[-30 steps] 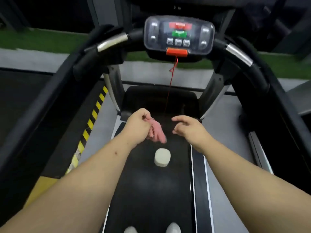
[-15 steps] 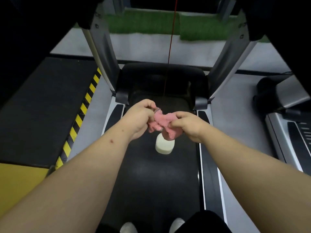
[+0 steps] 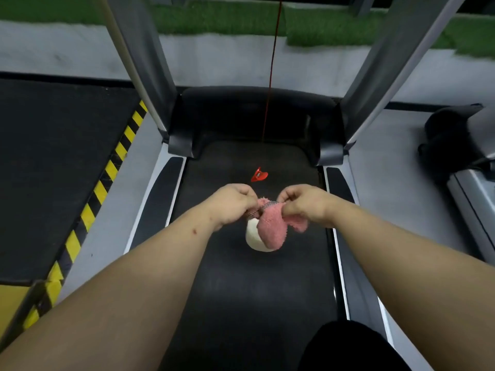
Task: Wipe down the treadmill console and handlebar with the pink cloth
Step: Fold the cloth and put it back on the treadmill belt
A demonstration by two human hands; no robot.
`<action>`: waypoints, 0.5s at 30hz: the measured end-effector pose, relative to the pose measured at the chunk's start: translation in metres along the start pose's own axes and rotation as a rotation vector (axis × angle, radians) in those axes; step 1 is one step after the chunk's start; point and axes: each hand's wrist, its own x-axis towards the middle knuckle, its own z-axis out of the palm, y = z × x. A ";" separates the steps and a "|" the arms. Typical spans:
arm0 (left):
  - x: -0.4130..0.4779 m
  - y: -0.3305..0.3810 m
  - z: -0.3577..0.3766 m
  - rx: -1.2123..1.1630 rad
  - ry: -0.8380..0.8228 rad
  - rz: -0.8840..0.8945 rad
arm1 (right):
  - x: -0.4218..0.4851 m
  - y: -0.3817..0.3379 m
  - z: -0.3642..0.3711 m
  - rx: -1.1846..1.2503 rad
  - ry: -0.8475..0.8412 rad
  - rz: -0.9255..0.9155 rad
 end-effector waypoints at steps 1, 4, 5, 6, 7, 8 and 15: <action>0.006 -0.009 0.005 -0.003 0.025 -0.005 | 0.005 0.009 0.002 -0.040 0.017 0.009; 0.026 -0.032 0.019 -0.011 0.100 -0.030 | 0.016 0.029 0.007 -0.128 0.041 0.033; 0.032 -0.037 0.022 -0.052 0.121 -0.039 | 0.019 0.035 0.008 -0.154 0.043 0.025; 0.036 -0.041 0.025 -0.079 0.145 -0.045 | 0.021 0.041 0.008 -0.175 0.045 0.013; 0.039 -0.044 0.026 -0.058 0.177 -0.039 | 0.024 0.048 0.008 -0.187 0.058 -0.004; 0.042 -0.047 0.026 -0.017 0.209 -0.023 | 0.024 0.053 0.007 -0.187 0.073 -0.012; 0.059 -0.060 0.023 0.272 0.160 0.006 | 0.038 0.055 0.007 -0.110 0.103 -0.109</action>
